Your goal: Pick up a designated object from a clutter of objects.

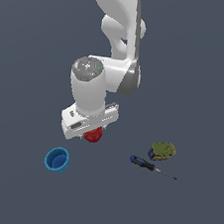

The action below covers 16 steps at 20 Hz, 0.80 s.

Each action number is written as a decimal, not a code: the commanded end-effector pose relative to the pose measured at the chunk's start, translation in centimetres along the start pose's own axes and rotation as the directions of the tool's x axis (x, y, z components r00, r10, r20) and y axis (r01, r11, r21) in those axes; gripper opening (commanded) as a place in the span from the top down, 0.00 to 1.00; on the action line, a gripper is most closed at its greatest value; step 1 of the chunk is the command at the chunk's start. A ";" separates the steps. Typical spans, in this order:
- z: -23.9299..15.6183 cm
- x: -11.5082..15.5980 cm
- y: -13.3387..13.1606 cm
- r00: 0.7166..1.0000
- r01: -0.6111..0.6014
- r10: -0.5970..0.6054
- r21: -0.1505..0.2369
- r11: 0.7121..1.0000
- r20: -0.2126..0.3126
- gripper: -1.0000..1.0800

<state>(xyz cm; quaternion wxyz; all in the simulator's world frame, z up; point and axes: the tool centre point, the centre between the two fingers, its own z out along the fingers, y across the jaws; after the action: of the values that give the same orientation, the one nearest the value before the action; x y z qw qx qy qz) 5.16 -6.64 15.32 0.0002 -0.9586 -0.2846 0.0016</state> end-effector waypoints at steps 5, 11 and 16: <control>-7.6 0.1 -2.5 1.000 0.000 0.000 -0.002 1.000 -0.003 1.00; -14.2 0.3 -4.6 1.000 0.001 -0.001 -0.003 1.000 -0.002 1.00; -18.6 0.5 -6.0 1.000 0.001 -0.001 -0.003 1.000 -0.002 1.00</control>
<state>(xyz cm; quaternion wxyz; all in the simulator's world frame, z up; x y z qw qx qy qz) 2.55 -1.70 32.56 -0.0005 -0.9585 -0.2851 0.0007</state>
